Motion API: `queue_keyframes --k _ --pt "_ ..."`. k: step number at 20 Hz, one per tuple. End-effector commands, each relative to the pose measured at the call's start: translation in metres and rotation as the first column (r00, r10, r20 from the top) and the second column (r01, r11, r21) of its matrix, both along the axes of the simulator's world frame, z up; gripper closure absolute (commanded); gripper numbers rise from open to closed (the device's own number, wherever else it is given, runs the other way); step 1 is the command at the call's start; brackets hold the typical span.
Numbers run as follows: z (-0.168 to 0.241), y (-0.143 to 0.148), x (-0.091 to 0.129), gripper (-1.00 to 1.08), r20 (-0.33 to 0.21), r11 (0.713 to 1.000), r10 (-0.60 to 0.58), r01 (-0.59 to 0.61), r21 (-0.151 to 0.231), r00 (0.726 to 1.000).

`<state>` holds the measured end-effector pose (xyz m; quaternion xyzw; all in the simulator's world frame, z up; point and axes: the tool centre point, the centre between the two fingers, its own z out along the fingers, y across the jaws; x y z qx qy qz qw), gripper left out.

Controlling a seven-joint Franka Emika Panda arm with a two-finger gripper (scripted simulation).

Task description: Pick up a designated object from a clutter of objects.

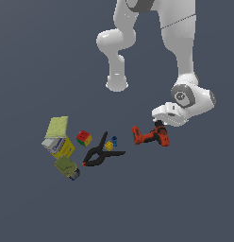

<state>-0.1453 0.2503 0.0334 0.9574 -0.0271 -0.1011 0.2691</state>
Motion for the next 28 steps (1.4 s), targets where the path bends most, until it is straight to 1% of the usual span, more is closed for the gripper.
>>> queue_keyframes --k 1,7,13,17,28 --pt "0.003 -0.002 0.001 1.08 0.001 1.000 0.000 0.000 0.000 1.000" --pt "0.019 -0.020 0.005 1.08 0.000 1.000 -0.001 0.001 0.000 1.000" --pt "0.051 -0.053 0.012 1.08 0.000 1.000 -0.002 0.002 -0.001 1.000" --pt "0.082 -0.085 0.019 1.08 -0.001 1.000 -0.003 0.003 -0.001 1.000" --pt "0.184 -0.189 0.042 1.08 -0.004 1.000 -0.005 0.005 -0.001 1.000"
